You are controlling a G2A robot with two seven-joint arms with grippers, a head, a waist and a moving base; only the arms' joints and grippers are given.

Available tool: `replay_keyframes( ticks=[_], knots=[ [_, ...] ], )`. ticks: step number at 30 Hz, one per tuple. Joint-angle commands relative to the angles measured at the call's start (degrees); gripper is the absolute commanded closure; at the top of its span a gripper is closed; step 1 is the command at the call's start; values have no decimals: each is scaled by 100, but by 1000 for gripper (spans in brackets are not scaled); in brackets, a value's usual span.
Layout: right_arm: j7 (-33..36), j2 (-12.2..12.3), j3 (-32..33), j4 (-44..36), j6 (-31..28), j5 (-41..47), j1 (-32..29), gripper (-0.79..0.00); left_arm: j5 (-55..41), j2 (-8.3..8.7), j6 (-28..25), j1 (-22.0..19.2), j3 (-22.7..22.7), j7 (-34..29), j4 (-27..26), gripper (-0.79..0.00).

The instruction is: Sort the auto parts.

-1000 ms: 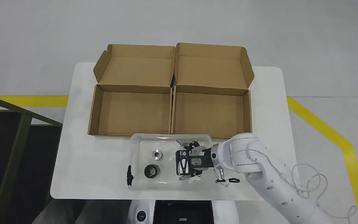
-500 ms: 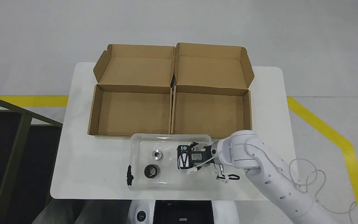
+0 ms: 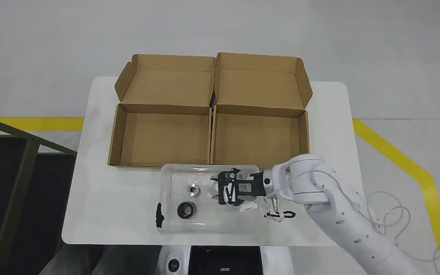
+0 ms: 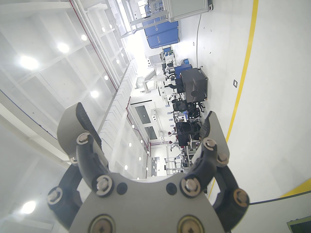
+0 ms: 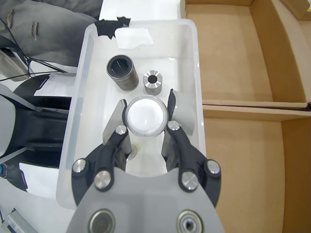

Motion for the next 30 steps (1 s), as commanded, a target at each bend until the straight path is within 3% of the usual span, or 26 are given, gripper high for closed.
replay_keyframes(
  ticks=[1, 30],
  knots=[
    [-146, -2, 36, -48, 14, 83, 60, 0, 0, 0, 0, 0, 0, 0, 0, -785],
    [-1376, 97, 1209, -558, 390, 956, 543, 0, 0, 0, 0, 0, 0, 0, 0, -785]
  ],
)
